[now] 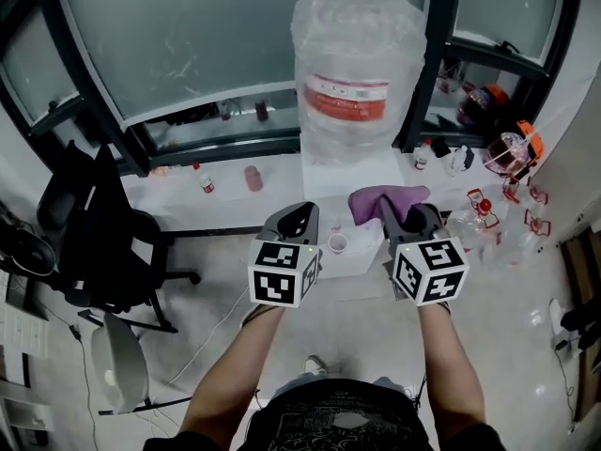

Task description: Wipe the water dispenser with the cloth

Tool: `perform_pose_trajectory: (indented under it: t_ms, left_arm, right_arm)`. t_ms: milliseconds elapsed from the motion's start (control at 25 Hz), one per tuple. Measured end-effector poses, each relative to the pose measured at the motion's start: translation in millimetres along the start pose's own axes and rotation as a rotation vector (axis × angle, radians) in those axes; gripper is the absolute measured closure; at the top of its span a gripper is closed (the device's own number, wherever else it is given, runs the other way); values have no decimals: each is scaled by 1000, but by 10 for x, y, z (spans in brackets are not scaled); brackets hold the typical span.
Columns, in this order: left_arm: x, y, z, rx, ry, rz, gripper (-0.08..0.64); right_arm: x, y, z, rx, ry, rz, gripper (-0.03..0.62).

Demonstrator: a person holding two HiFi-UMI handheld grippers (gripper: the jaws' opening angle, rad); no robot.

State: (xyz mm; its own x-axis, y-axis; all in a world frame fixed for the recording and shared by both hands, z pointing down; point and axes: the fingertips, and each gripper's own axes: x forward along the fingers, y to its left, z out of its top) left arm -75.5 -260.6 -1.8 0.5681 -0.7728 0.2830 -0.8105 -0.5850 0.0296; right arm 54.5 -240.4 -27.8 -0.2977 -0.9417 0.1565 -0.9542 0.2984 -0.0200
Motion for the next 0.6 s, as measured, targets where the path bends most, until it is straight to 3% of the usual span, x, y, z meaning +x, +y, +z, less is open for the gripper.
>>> perform_pose_trajectory:
  t_ms: [600]
  left_arm:
    - [21,111,2,4,6,-44,532]
  right_arm:
    - [25,96,46,-12,-5,-48,546]
